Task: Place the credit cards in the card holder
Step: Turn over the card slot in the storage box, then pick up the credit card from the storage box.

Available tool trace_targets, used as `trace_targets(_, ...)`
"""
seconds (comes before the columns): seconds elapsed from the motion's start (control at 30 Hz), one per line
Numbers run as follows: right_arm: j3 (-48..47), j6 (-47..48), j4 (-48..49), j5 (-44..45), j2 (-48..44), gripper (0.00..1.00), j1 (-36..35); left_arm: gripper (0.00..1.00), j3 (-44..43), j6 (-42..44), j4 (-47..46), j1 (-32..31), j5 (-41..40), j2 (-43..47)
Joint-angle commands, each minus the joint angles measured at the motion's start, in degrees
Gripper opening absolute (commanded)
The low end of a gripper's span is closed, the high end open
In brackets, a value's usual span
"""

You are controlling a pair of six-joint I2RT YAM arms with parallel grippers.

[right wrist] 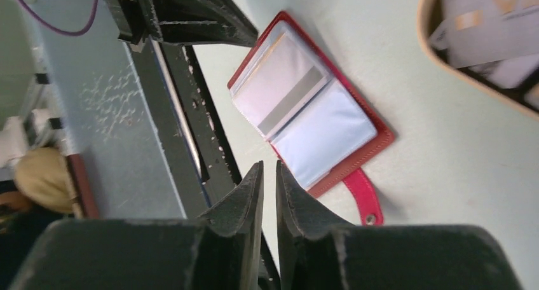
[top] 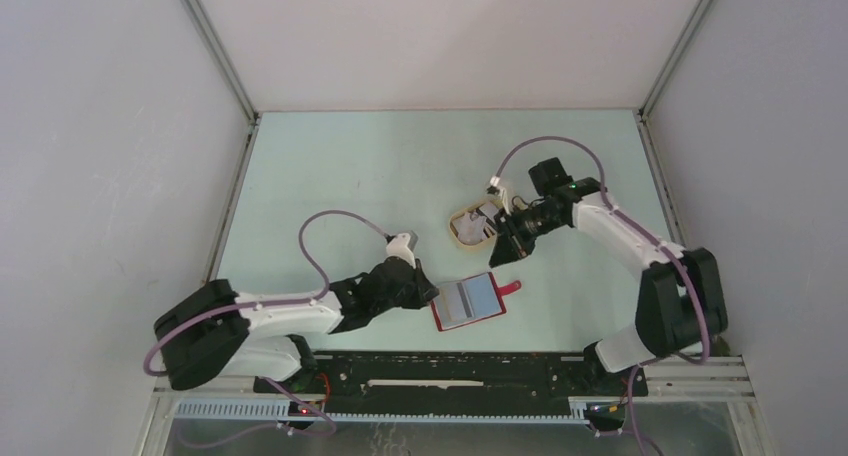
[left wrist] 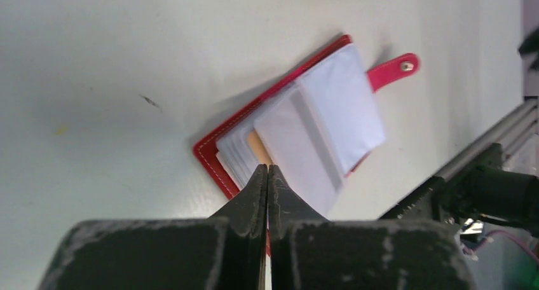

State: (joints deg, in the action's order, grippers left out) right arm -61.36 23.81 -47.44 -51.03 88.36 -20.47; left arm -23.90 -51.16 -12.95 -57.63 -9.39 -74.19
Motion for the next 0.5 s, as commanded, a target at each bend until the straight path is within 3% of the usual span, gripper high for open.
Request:
trace_targets(0.0,-3.55,2.89,3.13,2.88,-10.38,0.24,2.14,0.02,1.39,5.63,1.27,0.30,-1.80,10.59)
trace_targets(0.03,-3.87,3.19,4.46,3.32,-11.80,0.32,2.56,0.06,1.31,7.43,2.13,0.32,-2.35,13.64)
trace_targets(0.13,-4.23,1.86,9.83,3.94,-13.64,0.68,4.19,0.25,0.71,12.97,5.56,0.31,-5.41,21.85)
trace_targets(0.2,-5.69,-0.05,11.78,2.74,-11.55,0.78,5.77,0.42,0.33,18.05,6.74,0.32,-8.03,26.46)
trace_targets(0.3,-13.85,-1.68,6.42,-0.30,-3.20,0.75,7.95,0.60,0.46,24.01,6.39,0.40,-11.63,30.31)
trace_targets(0.47,-19.90,-8.62,6.03,-0.85,7.98,0.67,9.28,0.78,2.67,28.15,0.48,0.54,-16.44,32.31)
